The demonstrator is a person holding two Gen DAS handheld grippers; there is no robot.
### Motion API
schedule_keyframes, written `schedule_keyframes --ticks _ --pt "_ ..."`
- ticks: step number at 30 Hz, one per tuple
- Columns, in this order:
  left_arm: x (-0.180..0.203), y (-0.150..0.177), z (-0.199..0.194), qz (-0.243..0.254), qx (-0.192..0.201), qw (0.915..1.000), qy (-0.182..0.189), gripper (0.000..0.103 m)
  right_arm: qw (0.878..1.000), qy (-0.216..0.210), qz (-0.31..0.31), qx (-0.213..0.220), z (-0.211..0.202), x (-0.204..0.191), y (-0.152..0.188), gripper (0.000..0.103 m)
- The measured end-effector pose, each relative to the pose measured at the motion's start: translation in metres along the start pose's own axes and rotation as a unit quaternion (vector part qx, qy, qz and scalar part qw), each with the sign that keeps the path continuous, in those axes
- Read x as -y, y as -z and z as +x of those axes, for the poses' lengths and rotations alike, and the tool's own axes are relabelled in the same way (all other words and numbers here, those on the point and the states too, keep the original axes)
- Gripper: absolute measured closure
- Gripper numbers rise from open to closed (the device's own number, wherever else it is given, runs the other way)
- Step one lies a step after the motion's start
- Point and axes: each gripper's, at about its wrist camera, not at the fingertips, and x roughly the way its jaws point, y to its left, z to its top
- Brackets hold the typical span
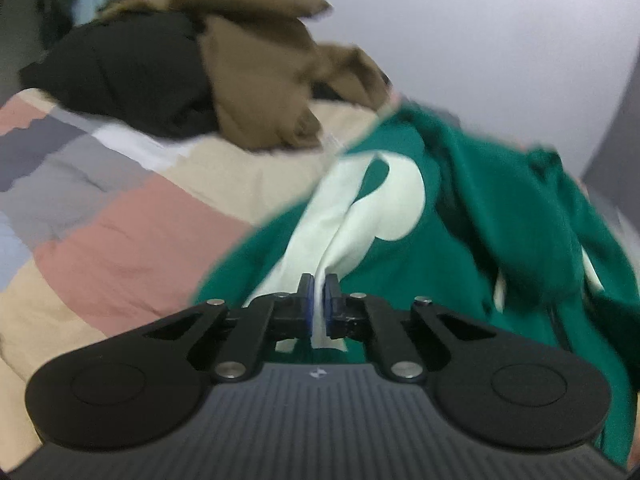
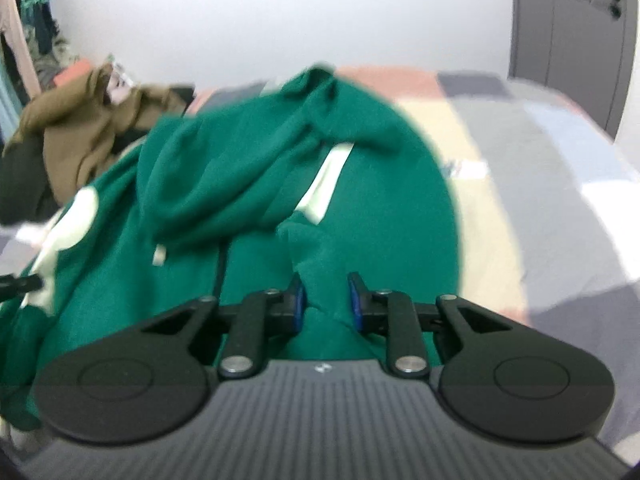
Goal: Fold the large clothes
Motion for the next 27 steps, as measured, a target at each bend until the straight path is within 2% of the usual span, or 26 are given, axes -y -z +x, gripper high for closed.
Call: schedule_keyframes --ticks 5,11,15,18,21,24,27 --pt "-0.034 -0.035 -0.001 -0.064 0.030 0.9974 -0.013 0.098 0.998 0.034 0.026 0.040 -0.014 0.050 -0.032 0.079" --pt "-0.048 -0.078 0.002 -0.068 0.080 0.9942 -0.026 0.098 0.991 0.090 0.066 0.079 -0.014 0.127 -0.061 0.079" --pt "-0.051 -0.100 0.021 -0.044 0.105 0.9916 -0.062 0.098 0.982 0.127 0.110 0.083 0.003 0.181 -0.068 0.079" --pt "-0.062 -0.112 0.051 -0.042 0.096 0.9908 -0.085 0.097 0.975 0.155 0.137 0.074 0.028 0.216 -0.068 0.079" --pt "-0.077 -0.112 0.088 -0.037 0.067 0.9916 -0.104 0.097 0.969 0.185 0.156 0.059 0.058 0.245 -0.058 0.079" --pt "-0.093 -0.108 0.123 -0.040 0.026 0.9915 -0.121 0.097 0.960 0.192 0.199 0.038 0.081 0.272 -0.043 0.079" --pt "-0.103 -0.106 0.145 -0.041 0.007 0.9902 -0.134 0.096 0.957 0.202 0.207 0.028 0.104 0.287 -0.028 0.079"
